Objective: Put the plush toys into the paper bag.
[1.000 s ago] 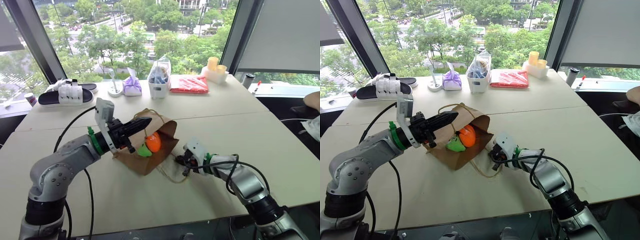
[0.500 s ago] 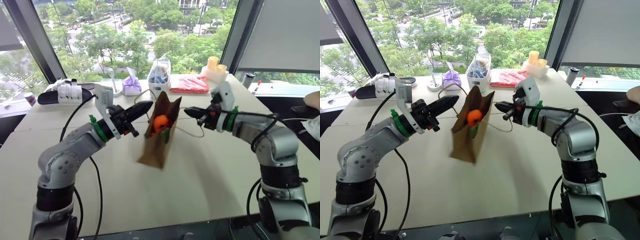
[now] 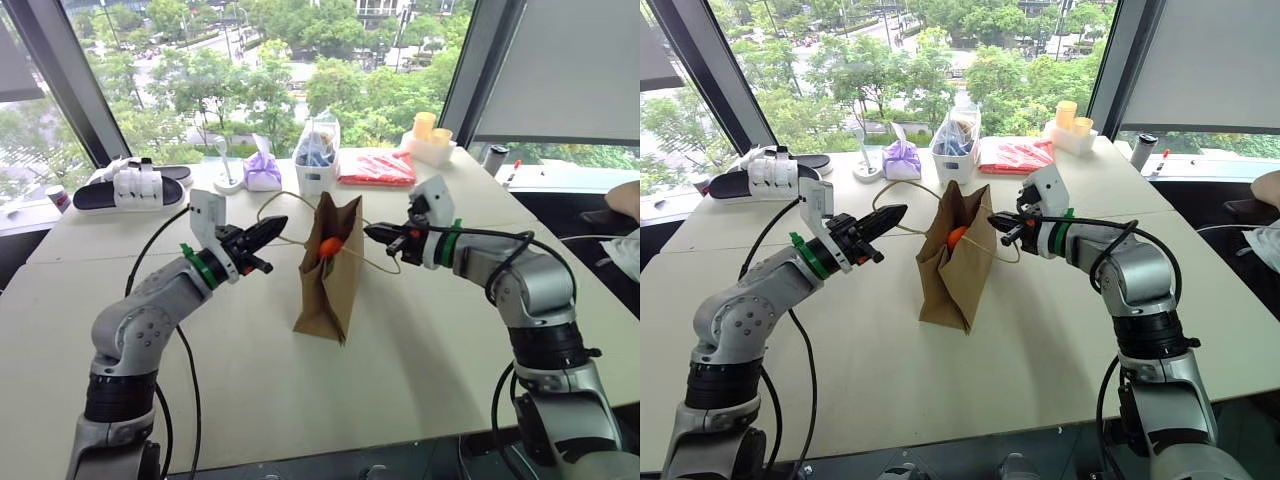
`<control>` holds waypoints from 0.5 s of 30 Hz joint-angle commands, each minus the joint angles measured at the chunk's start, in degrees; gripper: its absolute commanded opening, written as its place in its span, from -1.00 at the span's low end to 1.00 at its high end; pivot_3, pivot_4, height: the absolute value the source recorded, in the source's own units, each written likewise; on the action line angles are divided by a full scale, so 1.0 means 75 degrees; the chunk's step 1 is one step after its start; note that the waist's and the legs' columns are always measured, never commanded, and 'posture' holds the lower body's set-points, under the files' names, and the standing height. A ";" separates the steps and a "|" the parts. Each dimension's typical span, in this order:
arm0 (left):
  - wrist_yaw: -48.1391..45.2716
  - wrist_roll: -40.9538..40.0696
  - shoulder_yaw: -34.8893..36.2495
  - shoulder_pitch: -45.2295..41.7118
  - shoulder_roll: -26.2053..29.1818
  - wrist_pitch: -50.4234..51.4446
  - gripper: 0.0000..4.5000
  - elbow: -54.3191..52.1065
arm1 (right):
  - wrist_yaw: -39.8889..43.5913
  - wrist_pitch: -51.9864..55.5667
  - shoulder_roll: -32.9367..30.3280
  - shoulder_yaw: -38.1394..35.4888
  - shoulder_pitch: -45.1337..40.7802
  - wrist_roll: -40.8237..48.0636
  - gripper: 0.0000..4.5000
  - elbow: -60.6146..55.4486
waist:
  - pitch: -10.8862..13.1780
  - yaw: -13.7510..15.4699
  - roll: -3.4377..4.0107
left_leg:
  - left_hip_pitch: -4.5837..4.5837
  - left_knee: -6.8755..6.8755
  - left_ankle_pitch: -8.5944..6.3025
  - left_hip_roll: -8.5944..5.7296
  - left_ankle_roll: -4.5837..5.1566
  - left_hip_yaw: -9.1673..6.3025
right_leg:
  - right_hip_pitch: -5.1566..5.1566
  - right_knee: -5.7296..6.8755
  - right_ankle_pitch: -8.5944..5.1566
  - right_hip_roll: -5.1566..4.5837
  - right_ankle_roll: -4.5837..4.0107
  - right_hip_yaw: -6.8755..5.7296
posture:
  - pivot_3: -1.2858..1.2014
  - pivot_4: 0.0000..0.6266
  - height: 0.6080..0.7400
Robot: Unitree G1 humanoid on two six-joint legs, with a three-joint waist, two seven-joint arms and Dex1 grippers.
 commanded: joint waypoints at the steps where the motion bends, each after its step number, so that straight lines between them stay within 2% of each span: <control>1: -0.0238 -0.0162 -0.0120 -0.0074 0.0085 0.0285 -0.59 -0.0378 | 0.0106 -0.0345 -0.0213 -0.0193 -0.0012 -0.0019 -0.74 -0.0182 | 0.0000 0.0007 0.0000 | -0.0001 0.0000 0.0000 0.0000 0.0000 0.0000 | 0.0000 0.0000 0.0000 0.0000 0.0000 -0.0001 | 0.03 -0.52 1.00; 4: -0.0410 -0.0133 -0.0204 -0.0010 0.0194 0.0482 0.04 -0.0549 | 0.0191 -0.0363 -0.0304 -0.0535 -0.0155 0.0204 -0.16 -0.0151 | 0.0000 -0.0001 0.0000 | 0.0000 0.0000 0.0000 -0.0001 0.0000 0.0000 | 0.0000 0.0000 0.0000 -0.0001 0.0000 0.0000 | 0.03 -0.52 1.00; 8: -0.0458 -0.0223 -0.0057 0.0070 0.0273 0.0641 0.99 -0.0633 | 0.0263 -0.0363 -0.0432 -0.0642 -0.0304 0.0302 0.80 -0.0239 | 0.0000 -0.0020 0.0000 | 0.0001 -0.0001 0.0000 0.0000 0.0000 -0.0001 | 0.0000 0.0001 0.0000 0.0000 0.0000 0.0000 | 0.03 -0.52 1.00; 9: -0.0446 -0.0310 0.0016 0.0083 0.0293 0.0726 1.00 -0.0626 | 0.0259 -0.0330 -0.0450 -0.0692 -0.0365 0.0341 0.97 -0.0245 | 0.0000 -0.0028 0.0000 | 0.0002 -0.0001 0.0000 0.0000 0.0000 -0.0001 | 0.0000 0.0001 0.0000 0.0000 0.0000 0.0000 | 0.03 -0.52 1.00; 15: -0.0906 -0.0473 0.0253 0.0495 0.0931 0.1010 1.00 -0.0698 | 0.0036 -0.0047 -0.0517 -0.1504 -0.1029 0.0893 0.97 0.0133 | 0.0001 -0.0030 0.0002 | 0.0003 -0.0004 0.0000 0.0001 0.0000 -0.0001 | -0.0002 0.0003 0.0000 0.0000 0.0000 0.0000 | 0.03 -0.52 1.00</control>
